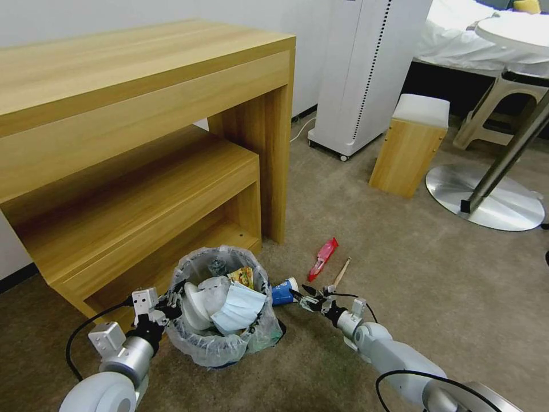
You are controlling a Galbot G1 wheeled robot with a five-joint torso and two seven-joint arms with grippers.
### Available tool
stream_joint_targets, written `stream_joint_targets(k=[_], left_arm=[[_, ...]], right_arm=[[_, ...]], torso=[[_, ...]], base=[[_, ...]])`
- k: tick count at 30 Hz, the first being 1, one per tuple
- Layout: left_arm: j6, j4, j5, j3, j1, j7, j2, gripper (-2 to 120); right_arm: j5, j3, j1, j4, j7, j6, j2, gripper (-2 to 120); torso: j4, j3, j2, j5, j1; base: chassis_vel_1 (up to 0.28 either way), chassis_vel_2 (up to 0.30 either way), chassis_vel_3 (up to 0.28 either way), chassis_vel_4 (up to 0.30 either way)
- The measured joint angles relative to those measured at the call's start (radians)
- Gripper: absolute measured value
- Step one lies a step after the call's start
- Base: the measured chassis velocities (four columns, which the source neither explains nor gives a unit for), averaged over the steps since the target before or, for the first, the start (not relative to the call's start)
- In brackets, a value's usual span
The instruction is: Pick up the trash bin and place the garbage on the floor into it.
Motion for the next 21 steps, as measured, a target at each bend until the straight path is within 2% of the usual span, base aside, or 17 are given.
stream_joint_targets(k=[15,21], left_arm=[[-0.011,-0.017,0.005,-0.005,0.024,0.002,-0.008,2],[-0.013,-0.017,0.009,-0.003,0.025,0.004,-0.015,2]], right_arm=[[-0.073,0.035,0.028,-0.116,-0.026,0.007,0.066,77],[-0.097,0.038,0.021,-0.120,-0.045,0.029,0.072,59]], torso=[[0.0000,0.000,0.000,-0.0001,0.000],[-0.0001,0.000,0.000,-0.0002,0.000]], base=[[0.000,0.000,0.000,0.000],[0.000,0.000,0.000,0.000]])
